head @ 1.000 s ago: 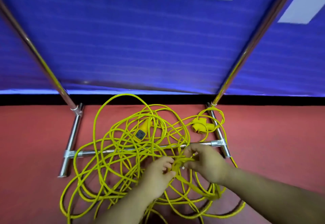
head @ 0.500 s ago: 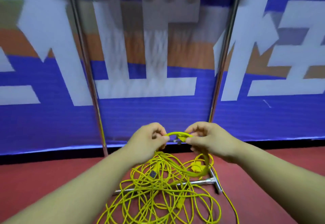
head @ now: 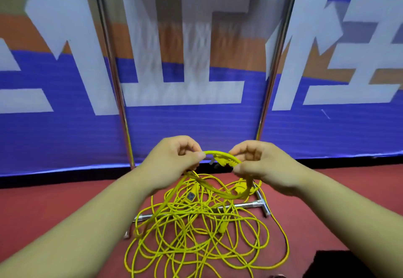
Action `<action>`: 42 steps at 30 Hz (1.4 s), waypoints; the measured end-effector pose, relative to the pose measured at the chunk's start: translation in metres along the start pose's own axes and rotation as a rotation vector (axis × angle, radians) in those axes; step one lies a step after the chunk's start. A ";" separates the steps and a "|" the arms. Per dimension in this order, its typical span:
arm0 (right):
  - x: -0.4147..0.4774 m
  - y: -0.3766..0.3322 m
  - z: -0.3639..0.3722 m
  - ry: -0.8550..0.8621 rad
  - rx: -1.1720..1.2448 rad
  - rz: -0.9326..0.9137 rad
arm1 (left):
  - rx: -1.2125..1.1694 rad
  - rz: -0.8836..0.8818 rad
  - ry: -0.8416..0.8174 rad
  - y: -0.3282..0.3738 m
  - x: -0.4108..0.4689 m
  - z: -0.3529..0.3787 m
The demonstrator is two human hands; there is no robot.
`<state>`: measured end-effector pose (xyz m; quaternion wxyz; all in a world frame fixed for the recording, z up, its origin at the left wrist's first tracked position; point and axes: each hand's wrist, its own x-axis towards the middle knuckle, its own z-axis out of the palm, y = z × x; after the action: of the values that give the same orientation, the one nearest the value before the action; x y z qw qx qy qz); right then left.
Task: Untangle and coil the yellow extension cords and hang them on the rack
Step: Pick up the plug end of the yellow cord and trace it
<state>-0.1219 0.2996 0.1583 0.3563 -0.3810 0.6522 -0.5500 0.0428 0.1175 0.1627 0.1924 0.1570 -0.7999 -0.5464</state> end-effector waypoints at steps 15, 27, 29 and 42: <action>0.048 0.002 -0.017 -0.024 0.253 0.095 | -0.118 -0.068 0.024 -0.016 0.036 -0.001; 0.061 -0.002 -0.012 0.141 0.350 0.038 | -0.094 -0.051 0.030 -0.026 0.045 -0.009; 0.058 -0.004 -0.010 0.093 0.320 0.064 | -0.057 -0.014 0.113 -0.025 0.045 -0.006; 0.045 -0.013 -0.001 0.134 -0.271 -0.254 | -0.115 -0.043 0.145 -0.025 0.037 0.000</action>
<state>-0.1416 0.2588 0.1690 0.1854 -0.4673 0.6891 -0.5220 0.0113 0.0918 0.1443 0.2468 0.2018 -0.7476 -0.5826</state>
